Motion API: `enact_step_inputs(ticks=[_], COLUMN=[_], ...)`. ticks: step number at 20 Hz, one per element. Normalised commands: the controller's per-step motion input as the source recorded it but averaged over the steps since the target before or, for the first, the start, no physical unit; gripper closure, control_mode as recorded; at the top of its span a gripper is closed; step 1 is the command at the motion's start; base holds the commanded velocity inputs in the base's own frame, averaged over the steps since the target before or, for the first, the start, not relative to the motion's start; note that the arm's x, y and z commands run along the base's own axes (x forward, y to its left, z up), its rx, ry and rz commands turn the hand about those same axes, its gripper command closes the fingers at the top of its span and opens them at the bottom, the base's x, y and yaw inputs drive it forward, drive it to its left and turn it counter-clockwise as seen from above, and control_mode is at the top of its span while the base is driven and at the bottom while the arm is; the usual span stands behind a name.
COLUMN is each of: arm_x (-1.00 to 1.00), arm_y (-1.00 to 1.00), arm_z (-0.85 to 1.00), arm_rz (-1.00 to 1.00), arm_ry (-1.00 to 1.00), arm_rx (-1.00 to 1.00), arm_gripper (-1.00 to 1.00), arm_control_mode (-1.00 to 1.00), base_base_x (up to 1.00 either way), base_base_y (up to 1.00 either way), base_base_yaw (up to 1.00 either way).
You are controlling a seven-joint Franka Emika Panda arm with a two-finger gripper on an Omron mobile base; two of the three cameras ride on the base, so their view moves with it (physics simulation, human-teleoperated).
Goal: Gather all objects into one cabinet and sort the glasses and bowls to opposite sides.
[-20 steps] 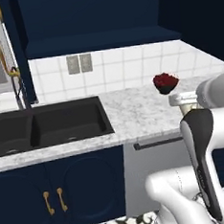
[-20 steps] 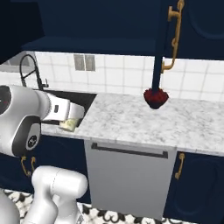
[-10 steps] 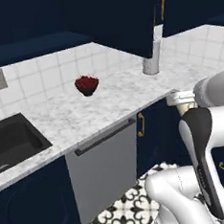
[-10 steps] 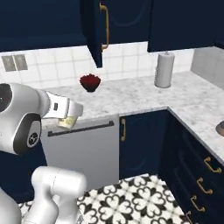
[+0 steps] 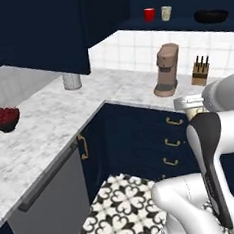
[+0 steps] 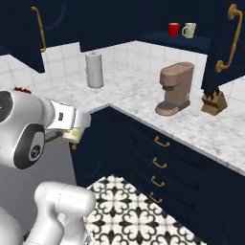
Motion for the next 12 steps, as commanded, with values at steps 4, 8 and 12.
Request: enact_step_inputs(ticks=[4,8,12], arm_x=[0.0,0.0,0.0], arm_y=[0.0,0.0,0.0], arm_z=[0.0,0.0,0.0], arm_rz=[0.0,0.0,0.0], arm_ry=[0.0,0.0,0.0], arm_rx=[0.0,0.0,0.0], arm_gripper=[1.0,1.0,1.0], arm_control_mode=[1.0,1.0,1.0], base_base_x=[0.33,0.56,0.64], base_base_y=[0.03,0.4,0.29], base_base_yaw=[-0.61,-0.49,-0.41])
